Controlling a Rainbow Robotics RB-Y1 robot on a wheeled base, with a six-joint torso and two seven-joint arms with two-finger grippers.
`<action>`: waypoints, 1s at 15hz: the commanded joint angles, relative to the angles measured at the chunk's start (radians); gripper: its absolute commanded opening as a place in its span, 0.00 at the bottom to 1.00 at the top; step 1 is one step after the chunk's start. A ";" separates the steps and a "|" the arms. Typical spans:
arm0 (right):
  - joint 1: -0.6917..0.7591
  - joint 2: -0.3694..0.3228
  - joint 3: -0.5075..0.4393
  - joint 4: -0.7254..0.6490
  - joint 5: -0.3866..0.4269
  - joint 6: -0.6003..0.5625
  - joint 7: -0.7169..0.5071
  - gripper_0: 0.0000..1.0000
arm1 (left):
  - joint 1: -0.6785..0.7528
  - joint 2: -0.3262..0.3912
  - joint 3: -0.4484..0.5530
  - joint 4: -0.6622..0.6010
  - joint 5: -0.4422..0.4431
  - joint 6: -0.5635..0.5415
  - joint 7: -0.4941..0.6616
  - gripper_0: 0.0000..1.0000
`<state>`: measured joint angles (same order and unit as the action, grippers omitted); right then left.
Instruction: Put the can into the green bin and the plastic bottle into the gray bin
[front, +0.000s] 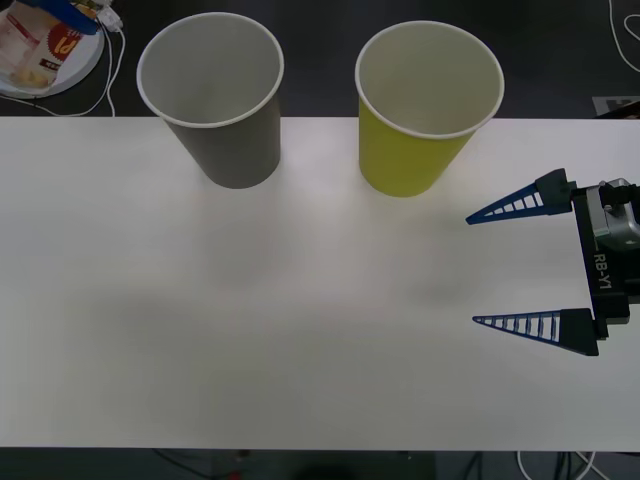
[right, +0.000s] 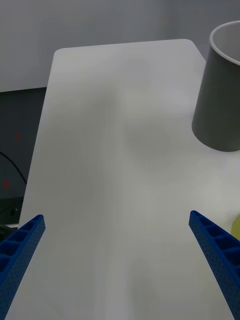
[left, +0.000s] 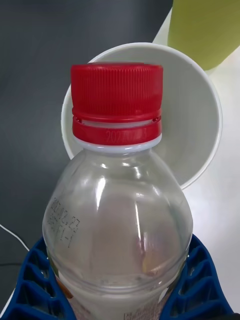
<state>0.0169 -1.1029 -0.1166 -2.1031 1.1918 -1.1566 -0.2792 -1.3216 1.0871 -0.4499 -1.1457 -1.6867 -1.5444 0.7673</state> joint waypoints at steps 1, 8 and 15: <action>0.000 0.000 0.000 0.000 0.000 0.000 0.000 1.00 | -0.080 -0.030 -0.073 0.073 0.016 0.001 -0.003 0.00; 0.000 0.000 0.000 0.000 0.000 0.000 0.000 1.00 | -0.174 -0.167 -0.082 0.213 -0.053 0.000 -0.011 0.00; 0.000 0.000 0.000 0.000 0.000 0.000 0.000 1.00 | -0.265 -0.299 -0.082 0.345 -0.146 0.009 -0.010 0.00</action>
<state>0.0169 -1.1029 -0.1166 -2.1031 1.1919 -1.1566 -0.2793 -1.5799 0.8008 -0.5324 -0.8026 -1.8150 -1.5366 0.7550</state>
